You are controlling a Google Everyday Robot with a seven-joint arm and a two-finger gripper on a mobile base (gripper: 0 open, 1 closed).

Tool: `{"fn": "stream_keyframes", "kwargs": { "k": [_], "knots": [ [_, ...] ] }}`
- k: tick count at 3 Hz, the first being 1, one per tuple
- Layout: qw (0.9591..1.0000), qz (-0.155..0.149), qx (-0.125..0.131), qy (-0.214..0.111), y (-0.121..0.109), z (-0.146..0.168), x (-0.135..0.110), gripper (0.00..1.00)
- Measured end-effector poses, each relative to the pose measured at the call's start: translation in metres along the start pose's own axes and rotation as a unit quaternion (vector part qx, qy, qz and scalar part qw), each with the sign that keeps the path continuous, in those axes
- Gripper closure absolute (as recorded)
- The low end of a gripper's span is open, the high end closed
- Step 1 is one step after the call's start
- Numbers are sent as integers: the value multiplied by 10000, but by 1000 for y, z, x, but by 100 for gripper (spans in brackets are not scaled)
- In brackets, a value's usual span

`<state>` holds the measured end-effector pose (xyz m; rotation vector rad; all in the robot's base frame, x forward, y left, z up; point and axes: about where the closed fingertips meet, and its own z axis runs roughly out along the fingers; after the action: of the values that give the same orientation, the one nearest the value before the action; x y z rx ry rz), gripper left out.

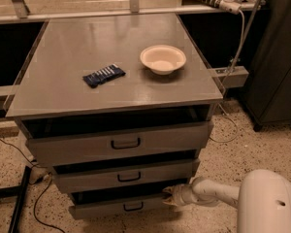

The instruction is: Open bottom drawer

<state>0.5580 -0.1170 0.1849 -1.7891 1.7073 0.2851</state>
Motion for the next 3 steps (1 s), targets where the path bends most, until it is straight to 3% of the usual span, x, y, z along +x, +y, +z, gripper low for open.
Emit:
{"fn": "stream_keyframes", "kwargs": {
  "k": [1, 3],
  "knots": [
    [10000, 0, 0, 0, 0, 0, 0, 82],
    [10000, 46, -36, -29, 2, 0, 1, 35]
  ]
}}
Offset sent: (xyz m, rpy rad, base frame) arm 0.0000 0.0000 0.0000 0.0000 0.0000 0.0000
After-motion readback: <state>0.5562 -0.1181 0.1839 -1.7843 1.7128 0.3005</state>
